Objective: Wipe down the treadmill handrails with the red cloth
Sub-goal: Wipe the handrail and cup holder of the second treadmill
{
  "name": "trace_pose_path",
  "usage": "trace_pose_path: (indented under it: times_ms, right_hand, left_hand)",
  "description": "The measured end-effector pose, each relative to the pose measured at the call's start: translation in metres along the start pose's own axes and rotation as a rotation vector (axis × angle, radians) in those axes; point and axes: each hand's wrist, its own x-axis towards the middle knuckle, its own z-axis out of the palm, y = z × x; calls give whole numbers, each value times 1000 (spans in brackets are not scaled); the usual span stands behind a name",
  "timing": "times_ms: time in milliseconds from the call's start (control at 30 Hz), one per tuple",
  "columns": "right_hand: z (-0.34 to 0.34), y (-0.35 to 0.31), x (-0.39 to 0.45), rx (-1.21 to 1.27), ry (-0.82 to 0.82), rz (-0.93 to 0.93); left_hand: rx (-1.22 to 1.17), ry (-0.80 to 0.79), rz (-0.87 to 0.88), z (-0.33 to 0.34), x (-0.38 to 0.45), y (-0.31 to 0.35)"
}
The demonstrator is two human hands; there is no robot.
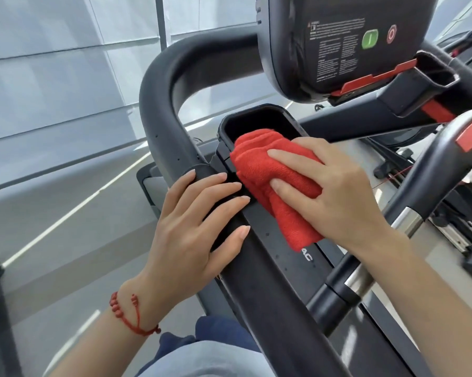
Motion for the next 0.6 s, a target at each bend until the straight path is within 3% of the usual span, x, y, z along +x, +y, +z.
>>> trace_pose_path:
  times_ms: [300,600]
  right_hand:
    - [-13,35,23,6,60,124]
    - [-14,43,40,11,20,175]
  left_hand:
    - [-45,-8,-25,4,-3,-2]
    - [-81,1,-43,6,-3,-3]
